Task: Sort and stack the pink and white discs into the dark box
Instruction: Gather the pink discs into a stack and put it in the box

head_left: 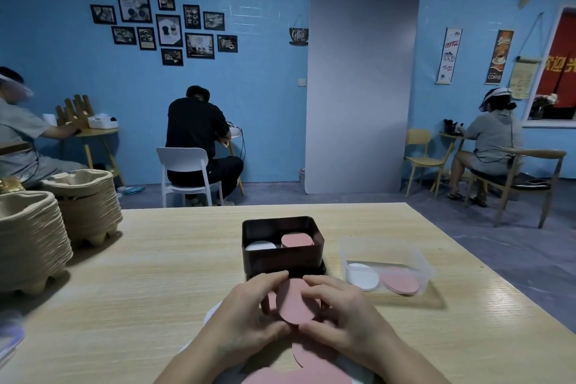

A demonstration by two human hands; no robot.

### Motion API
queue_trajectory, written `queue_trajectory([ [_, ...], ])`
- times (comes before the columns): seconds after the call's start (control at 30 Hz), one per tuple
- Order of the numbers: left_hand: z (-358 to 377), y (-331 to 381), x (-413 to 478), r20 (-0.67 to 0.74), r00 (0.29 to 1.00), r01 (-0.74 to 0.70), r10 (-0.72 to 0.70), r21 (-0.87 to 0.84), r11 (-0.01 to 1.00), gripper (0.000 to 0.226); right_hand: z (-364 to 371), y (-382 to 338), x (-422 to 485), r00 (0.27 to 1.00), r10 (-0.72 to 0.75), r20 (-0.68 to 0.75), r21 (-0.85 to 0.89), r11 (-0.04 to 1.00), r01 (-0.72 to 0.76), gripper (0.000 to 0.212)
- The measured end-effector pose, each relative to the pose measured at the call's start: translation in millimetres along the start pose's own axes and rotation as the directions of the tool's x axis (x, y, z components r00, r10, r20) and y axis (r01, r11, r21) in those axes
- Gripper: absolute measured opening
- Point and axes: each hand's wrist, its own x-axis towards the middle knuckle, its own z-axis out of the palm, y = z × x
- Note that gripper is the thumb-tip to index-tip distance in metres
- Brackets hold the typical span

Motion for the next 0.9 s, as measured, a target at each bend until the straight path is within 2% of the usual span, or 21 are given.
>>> queue_trajectory([
  [0.1,-1,0,-1,-0.025,1.000,0.015,-0.014,0.030,0.999,0.043,-2,-3,-1,0.999,0.038,-0.035,0.062,0.997,-0.036,0.036],
  [0.17,-2,1,-1,-0.028,1.000,-0.004,0.005,0.024,1.000,0.037,-1,-3,-1,0.999,0.026,-0.039,0.045,0.999,-0.025,0.035],
  [0.3,-4,5,-3,-0.038,0.999,-0.030,0.030,0.011,1.000,0.047,0,-1,-1,0.998,0.034,-0.061,0.007,0.999,-0.034,0.046],
  [0.4,-3,6,-3,-0.040,0.998,-0.052,0.053,0.027,0.998,0.054,0,-1,-1,0.998,0.040,-0.057,-0.006,0.999,-0.041,0.040],
  [0.63,-4,8,-4,-0.010,0.994,-0.107,0.108,0.078,0.991,0.042,-1,-3,-2,0.999,0.049,-0.021,0.025,0.999,-0.049,0.031],
  [0.9,-5,13,-4,-0.010,0.988,-0.149,0.151,0.098,0.984,0.033,-3,-2,0,0.999,0.040,0.000,0.008,0.999,-0.040,0.041],
])
